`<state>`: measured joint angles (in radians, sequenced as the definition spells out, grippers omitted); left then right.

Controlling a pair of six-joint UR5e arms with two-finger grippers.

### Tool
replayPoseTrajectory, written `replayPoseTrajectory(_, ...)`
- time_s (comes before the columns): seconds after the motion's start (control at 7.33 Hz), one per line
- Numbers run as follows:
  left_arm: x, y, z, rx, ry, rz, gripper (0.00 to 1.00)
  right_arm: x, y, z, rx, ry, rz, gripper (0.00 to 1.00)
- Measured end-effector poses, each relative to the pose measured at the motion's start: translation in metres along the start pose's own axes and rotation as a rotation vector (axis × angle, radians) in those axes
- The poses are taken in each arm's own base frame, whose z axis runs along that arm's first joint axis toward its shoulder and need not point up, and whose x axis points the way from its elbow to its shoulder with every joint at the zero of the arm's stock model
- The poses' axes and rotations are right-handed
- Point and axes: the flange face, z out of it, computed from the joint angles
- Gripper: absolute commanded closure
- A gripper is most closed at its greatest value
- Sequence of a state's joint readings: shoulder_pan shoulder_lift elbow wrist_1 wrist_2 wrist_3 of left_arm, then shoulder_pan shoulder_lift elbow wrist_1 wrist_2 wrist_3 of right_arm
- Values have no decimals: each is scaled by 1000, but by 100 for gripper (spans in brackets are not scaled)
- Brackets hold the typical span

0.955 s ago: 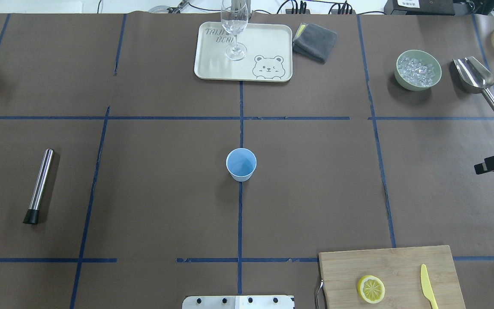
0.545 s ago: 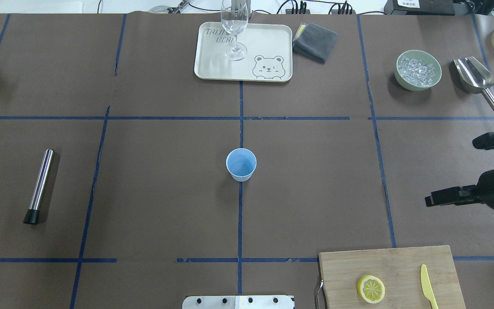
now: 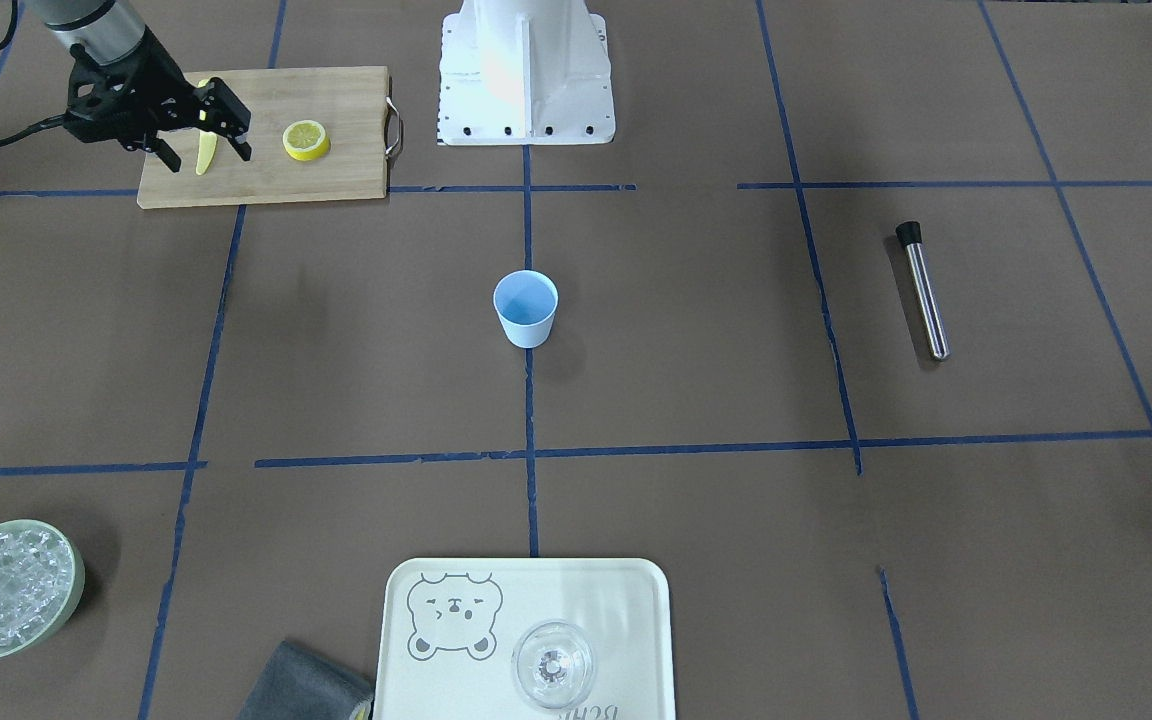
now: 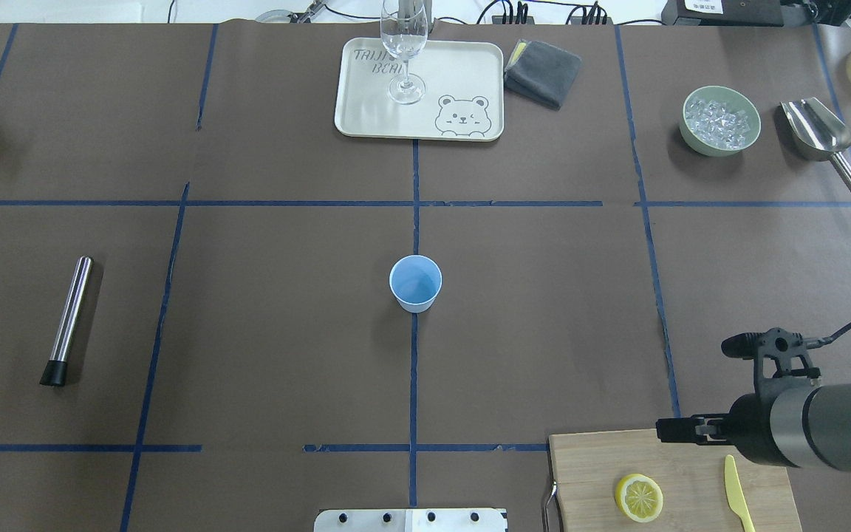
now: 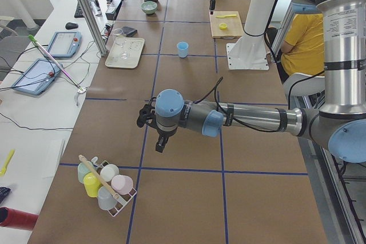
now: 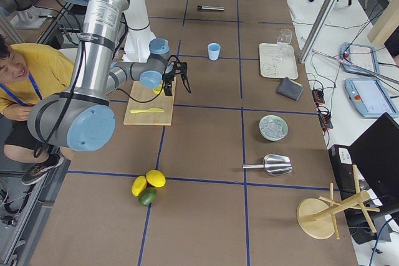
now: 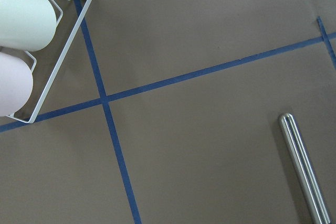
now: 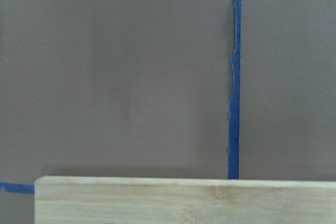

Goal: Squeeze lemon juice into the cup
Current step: 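Move the right gripper down over the lemon slice on the cutting board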

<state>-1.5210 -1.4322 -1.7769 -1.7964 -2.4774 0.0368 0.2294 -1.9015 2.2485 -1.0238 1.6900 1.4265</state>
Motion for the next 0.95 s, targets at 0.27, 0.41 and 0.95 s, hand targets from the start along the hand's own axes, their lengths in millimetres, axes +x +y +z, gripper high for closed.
replayPoseTrajectory(0.27, -4, 1, 4, 0, 0, 1, 0, -22, 38, 22, 10, 45, 4, 0)
replayPoseTrajectory(0.41, -8, 2, 7, 5, 0, 7, 0, -36, 50, 30, 8, 64, 9, 0)
replayPoseTrajectory(0.95, -11, 2, 9, 16, 0, 20, 0, -71, 64, 48, 23, 138, 1, 1)
